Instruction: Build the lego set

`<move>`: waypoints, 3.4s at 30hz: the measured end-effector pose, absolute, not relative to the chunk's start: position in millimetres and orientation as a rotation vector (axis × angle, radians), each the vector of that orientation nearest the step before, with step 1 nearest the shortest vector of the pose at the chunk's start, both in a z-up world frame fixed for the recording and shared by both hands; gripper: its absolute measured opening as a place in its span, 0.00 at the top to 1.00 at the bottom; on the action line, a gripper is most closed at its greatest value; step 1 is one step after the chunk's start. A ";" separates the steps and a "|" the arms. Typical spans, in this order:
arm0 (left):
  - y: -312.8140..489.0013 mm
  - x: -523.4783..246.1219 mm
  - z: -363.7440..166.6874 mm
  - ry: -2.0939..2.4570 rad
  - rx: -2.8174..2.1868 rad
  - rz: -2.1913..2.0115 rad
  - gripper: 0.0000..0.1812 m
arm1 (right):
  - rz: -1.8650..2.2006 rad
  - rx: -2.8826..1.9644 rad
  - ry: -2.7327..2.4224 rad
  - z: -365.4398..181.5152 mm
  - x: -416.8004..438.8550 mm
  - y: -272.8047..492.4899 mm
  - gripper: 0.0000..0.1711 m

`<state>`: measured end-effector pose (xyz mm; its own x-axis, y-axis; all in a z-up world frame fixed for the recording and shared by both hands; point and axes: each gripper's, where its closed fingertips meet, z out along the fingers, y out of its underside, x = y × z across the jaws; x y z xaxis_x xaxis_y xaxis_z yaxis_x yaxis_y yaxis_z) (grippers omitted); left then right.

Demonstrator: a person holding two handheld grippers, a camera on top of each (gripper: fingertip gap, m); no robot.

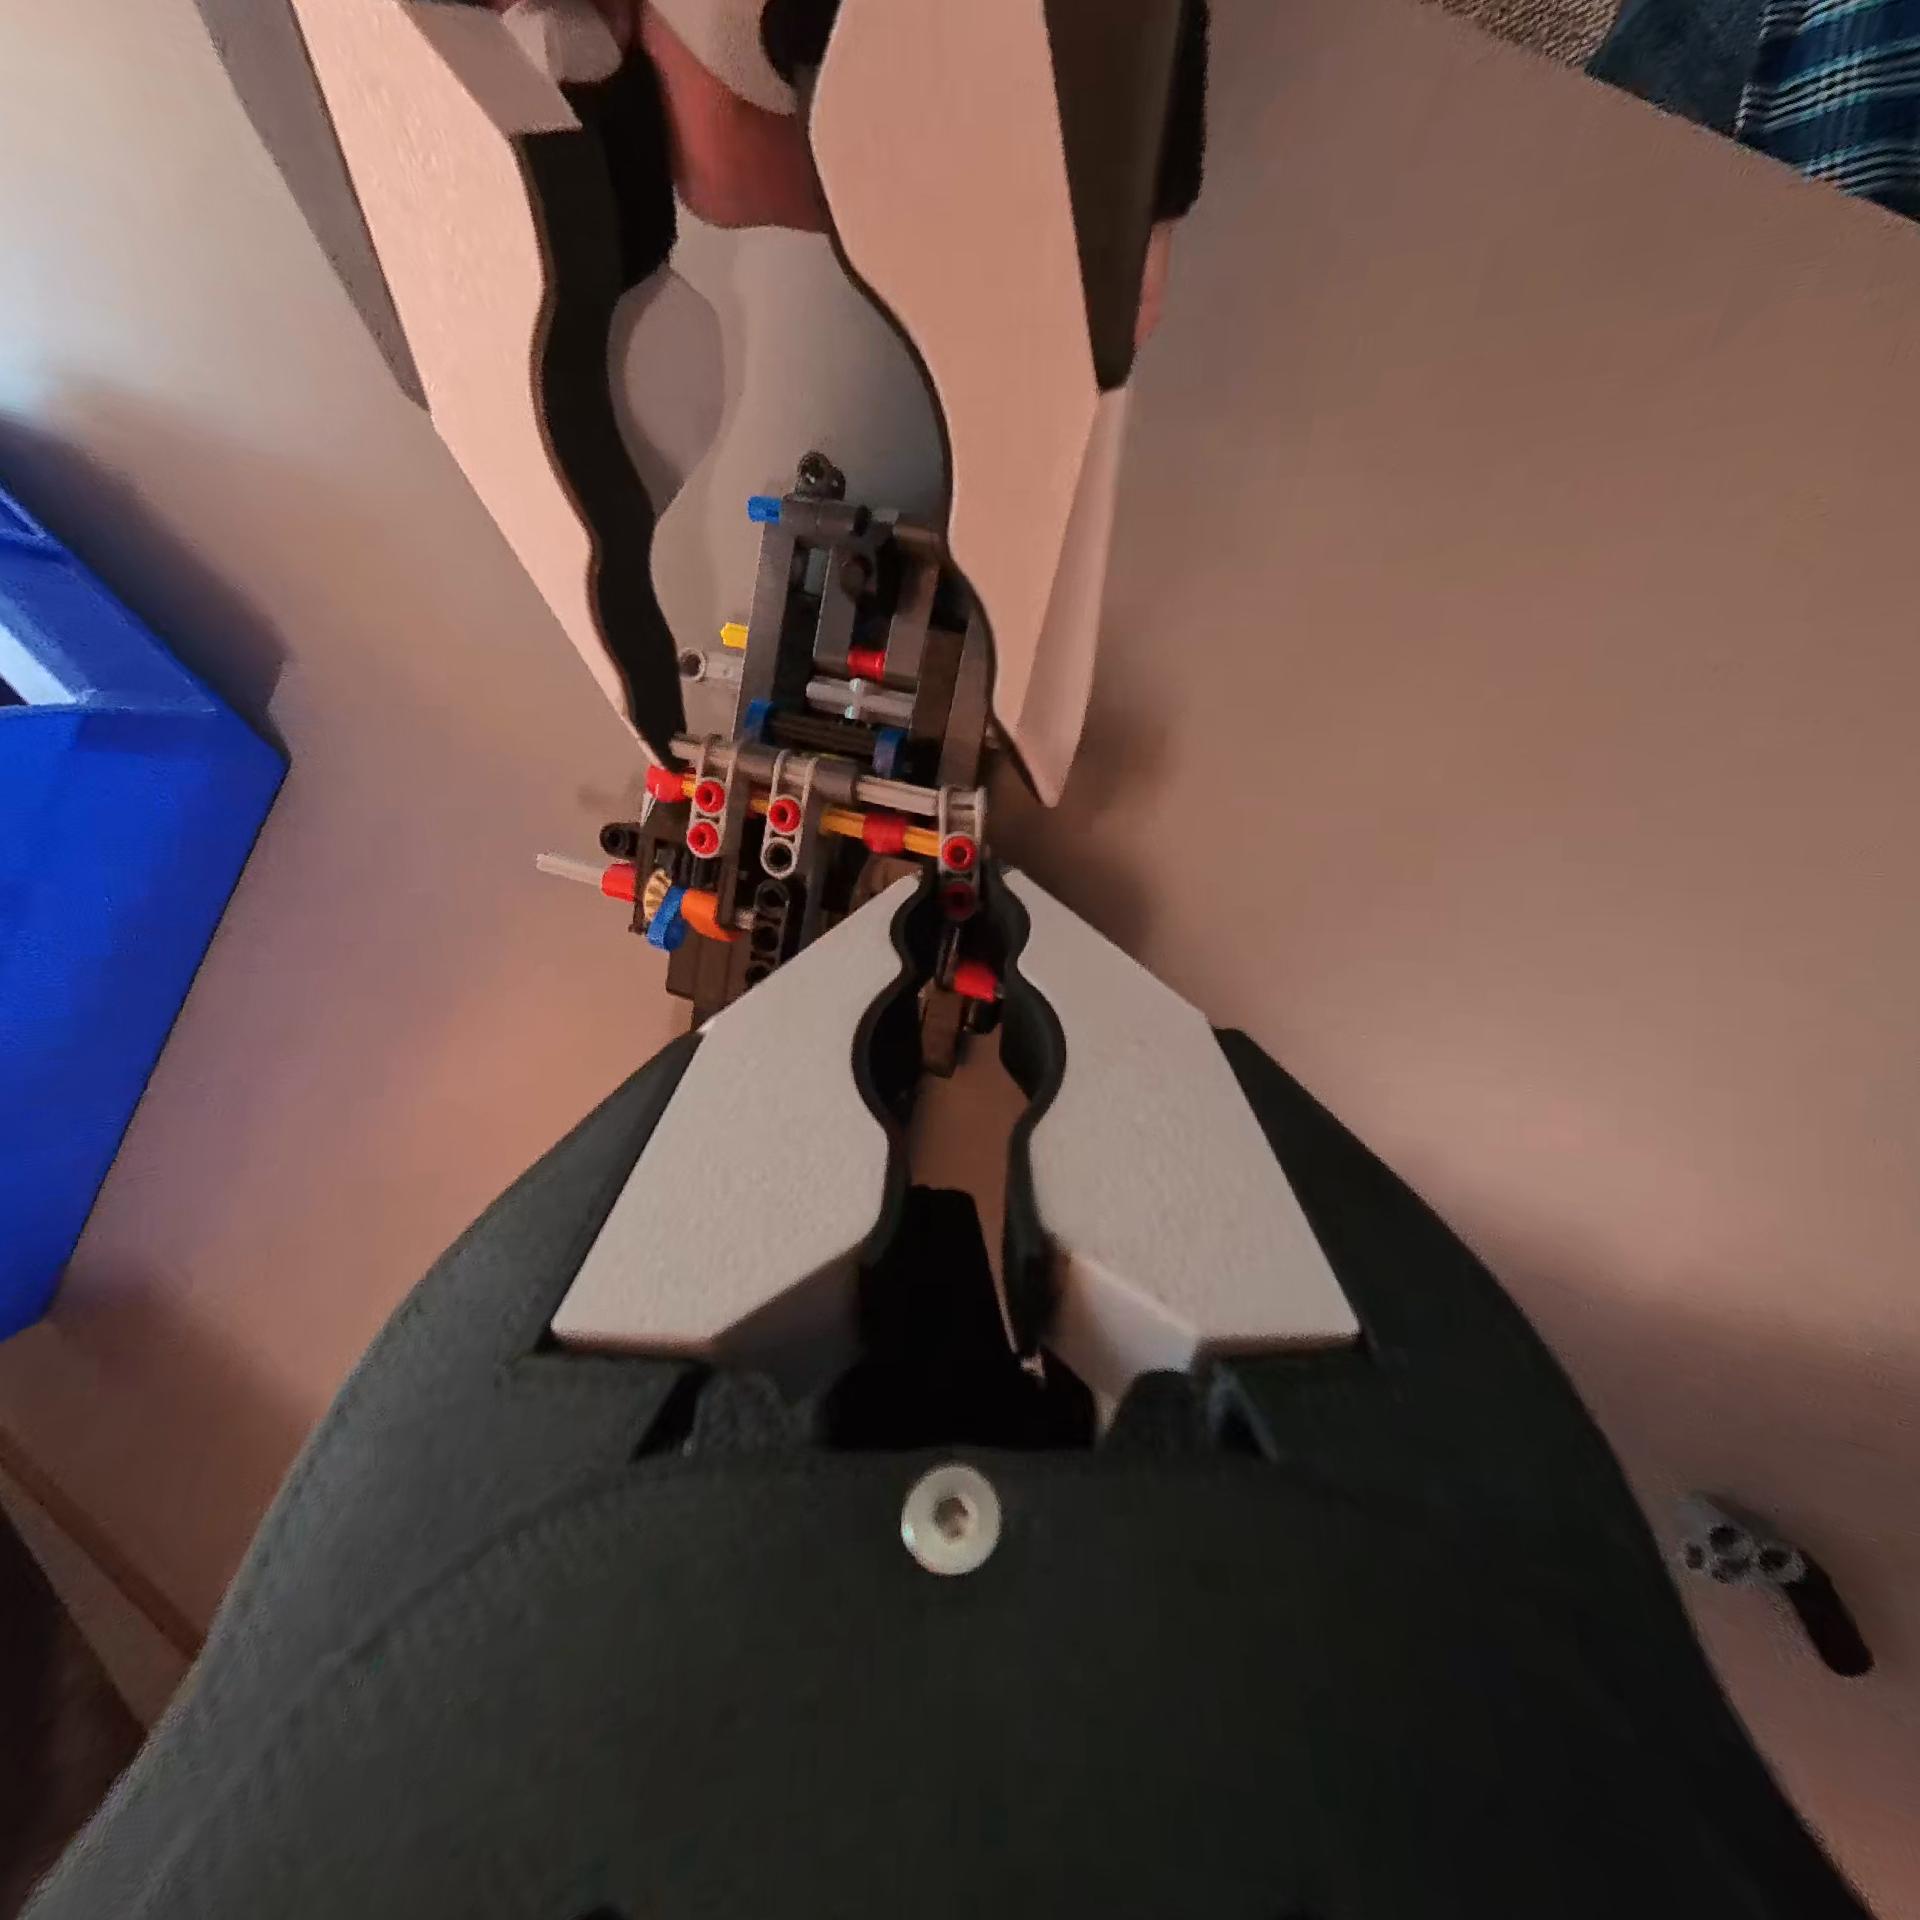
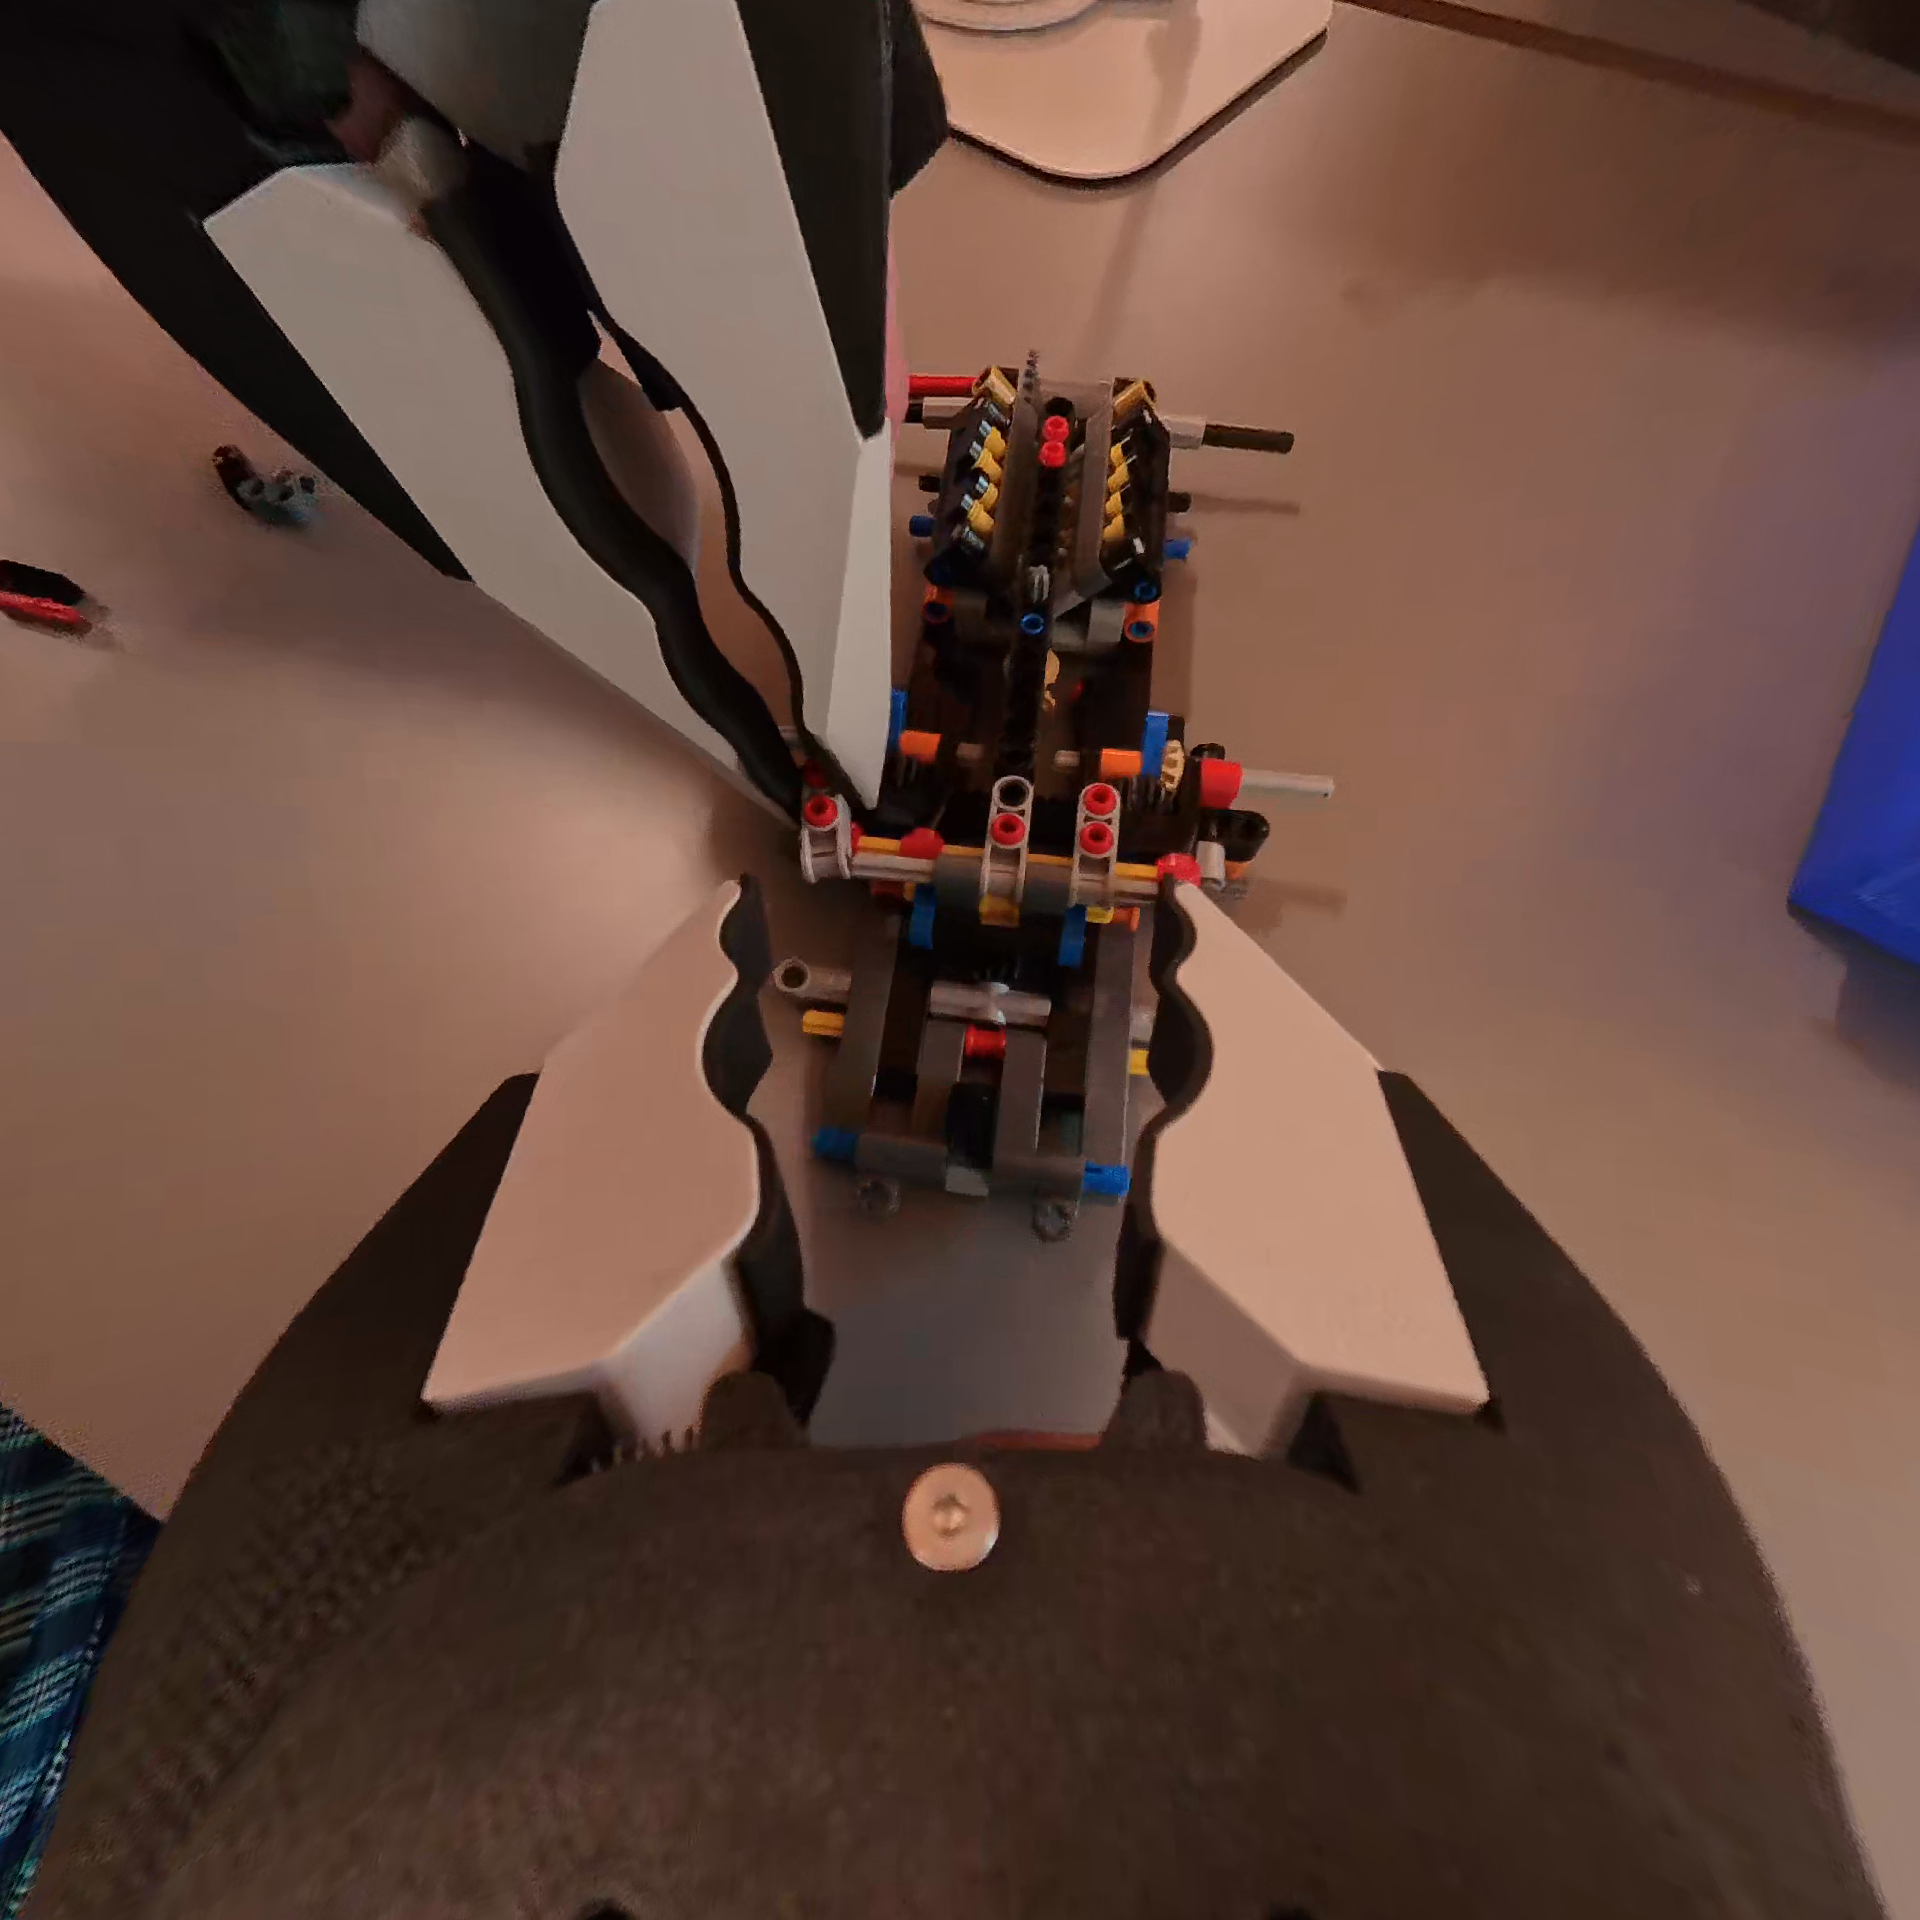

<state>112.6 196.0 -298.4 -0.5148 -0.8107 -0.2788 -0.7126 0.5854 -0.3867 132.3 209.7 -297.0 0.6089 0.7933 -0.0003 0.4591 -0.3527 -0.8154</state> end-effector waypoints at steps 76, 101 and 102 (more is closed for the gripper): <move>205.7 123.0 -294.0 2.139 -1.516 -0.672 0.96 | 0.692 -2.065 -0.918 -298.1 138.8 219.5 0.67; 207.8 125.3 -295.5 2.118 -1.473 -0.601 0.95 | 0.595 -1.965 -0.995 -292.3 139.5 229.2 0.64; 207.8 125.3 -295.5 2.120 -1.472 -0.602 0.95 | 0.584 -1.963 -1.009 -293.5 139.0 228.9 0.65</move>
<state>125.3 207.8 -295.5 -0.3012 -0.9432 -0.1400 -0.7291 0.3224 -0.6037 139.0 228.9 -293.5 0.5686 0.8221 -0.0296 0.4349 -0.3309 -0.8374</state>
